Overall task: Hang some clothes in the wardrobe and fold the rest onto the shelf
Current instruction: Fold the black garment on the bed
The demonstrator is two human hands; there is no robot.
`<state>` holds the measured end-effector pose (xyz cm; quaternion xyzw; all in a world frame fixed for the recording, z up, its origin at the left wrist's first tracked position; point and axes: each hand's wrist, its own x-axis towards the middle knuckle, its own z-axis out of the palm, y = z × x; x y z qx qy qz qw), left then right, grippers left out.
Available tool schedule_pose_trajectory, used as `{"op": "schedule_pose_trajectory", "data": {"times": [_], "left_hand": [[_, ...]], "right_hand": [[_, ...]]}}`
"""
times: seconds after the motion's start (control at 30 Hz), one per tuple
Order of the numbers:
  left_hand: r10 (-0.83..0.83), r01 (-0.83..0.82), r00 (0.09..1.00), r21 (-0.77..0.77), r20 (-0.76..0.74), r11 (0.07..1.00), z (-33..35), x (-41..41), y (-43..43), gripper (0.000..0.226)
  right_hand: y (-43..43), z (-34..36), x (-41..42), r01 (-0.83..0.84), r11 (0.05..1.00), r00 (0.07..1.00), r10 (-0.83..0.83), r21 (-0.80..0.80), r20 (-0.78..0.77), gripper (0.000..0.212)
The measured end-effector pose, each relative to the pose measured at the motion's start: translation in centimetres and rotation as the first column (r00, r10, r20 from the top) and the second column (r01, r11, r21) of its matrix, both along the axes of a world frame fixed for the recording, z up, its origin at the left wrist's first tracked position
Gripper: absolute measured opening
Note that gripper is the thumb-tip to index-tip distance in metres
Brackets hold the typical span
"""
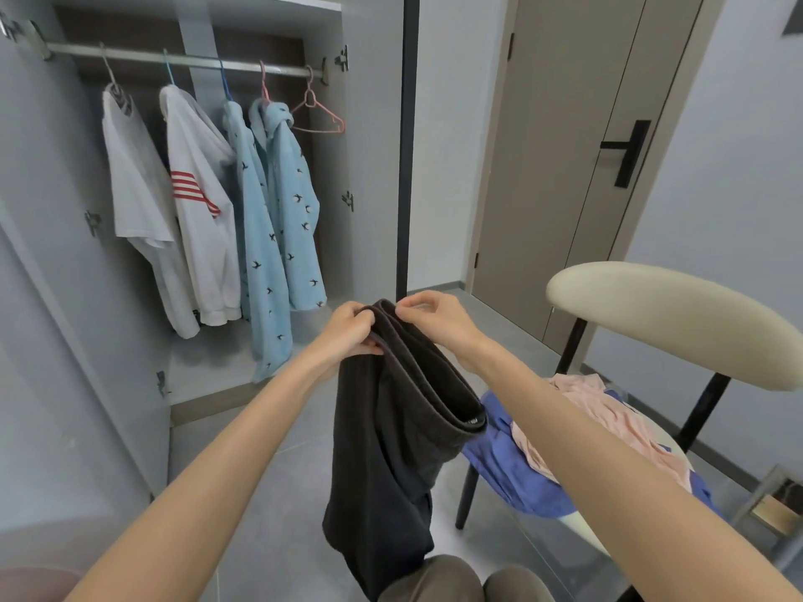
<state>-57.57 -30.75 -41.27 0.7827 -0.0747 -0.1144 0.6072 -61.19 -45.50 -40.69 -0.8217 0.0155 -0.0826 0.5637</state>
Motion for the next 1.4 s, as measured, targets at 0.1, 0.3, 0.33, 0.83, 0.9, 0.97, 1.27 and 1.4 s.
{"op": "schedule_pose_trajectory", "data": {"times": [0.1,0.3,0.33,0.83,0.9,0.97,1.27,1.4], "left_hand": [[0.108,-0.112,0.993,-0.107,-0.043,0.988,-0.2,0.5,0.9,0.02],[0.171,-0.188,0.982,-0.303,-0.08,0.934,1.9,0.2,2.0,0.015],[0.155,-0.168,0.986,-0.305,-0.067,0.938,2.3,0.2,2.2,0.014],[0.305,-0.395,0.906,-0.326,-0.295,0.859,1.2,0.2,4.4,0.019],[0.291,-0.396,0.904,-0.356,-0.315,0.846,0.5,0.0,4.0,0.021],[0.245,-0.336,0.927,-0.34,-0.285,0.878,1.0,-0.1,3.7,0.017],[-0.214,0.194,0.966,-0.139,-0.143,0.971,5.7,-2.3,-0.5,0.021],[-0.292,0.263,0.948,-0.202,-0.127,0.943,7.2,-3.9,-4.7,0.03]], "right_hand": [[-0.8,-0.3,-0.5,-0.162,0.957,0.983,0.178,-0.243,0.047,0.028],[-3.1,-3.3,-0.1,-0.245,0.618,0.965,0.076,-0.747,-0.253,0.06],[-3.0,-3.4,-0.1,-0.217,0.659,0.97,0.059,-0.72,-0.238,0.052],[-1.5,5.7,1.8,-0.025,0.259,0.999,0.043,-0.966,-0.014,0.025],[-2.0,5.0,2.1,0.053,0.199,0.996,0.054,-0.979,0.065,0.022],[-2.9,4.5,2.4,0.077,0.18,0.996,0.034,-0.981,0.084,0.027],[-9.5,5.8,1.3,0.316,0.365,0.948,-0.097,-0.876,0.302,0.033],[-13.7,7.1,-1.1,0.393,0.465,0.918,-0.152,-0.794,0.365,0.025]]}}
